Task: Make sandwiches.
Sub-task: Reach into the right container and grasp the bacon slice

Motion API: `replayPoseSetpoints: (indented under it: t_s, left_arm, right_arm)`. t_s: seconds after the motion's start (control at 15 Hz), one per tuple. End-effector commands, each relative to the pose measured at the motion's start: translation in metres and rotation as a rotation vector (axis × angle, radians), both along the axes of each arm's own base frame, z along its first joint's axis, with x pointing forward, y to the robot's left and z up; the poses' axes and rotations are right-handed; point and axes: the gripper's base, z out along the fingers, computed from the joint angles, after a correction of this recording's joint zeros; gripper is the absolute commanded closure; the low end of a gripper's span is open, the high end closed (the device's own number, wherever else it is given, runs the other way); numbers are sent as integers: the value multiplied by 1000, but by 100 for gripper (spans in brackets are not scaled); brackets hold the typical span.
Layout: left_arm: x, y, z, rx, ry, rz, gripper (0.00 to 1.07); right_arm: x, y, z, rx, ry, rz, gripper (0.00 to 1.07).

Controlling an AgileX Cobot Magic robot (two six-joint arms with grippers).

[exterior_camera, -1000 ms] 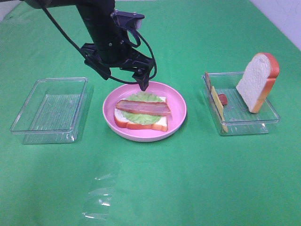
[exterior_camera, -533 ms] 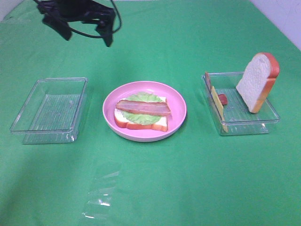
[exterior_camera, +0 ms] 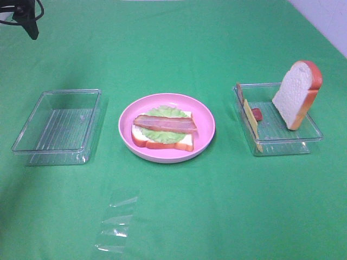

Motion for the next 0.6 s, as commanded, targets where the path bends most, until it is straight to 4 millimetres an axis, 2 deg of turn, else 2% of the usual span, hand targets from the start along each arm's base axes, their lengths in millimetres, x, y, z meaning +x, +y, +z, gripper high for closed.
replayPoseSetpoints:
  t_s: [0.07,0.2,0.33,0.47,0.53,0.6]
  left_arm:
    - [-44,-2,20,-11,106,-17,10]
    - [-85,-1,35,-9,92,-18,10]
    - [-138,-1,49,-11,48,-15,10]
    - [-195,0,51,-10,26,-14,10]
    - [-212,0,52,-9,12,-13,11]
    - [-245,0,55,-9,-38,-13,11]
  right_arm:
    - [-2,0,0,5,-31,-7,23]
    - [-2,0,0,5,-31,-7,23]
    - [-2,0,0,5,-31,-7,23]
    - [-2,0,0,5,-31,-7,23]
    - [-2,0,0,5,-31,-7,23]
    - [-2,0,0,5,-31,-7,23]
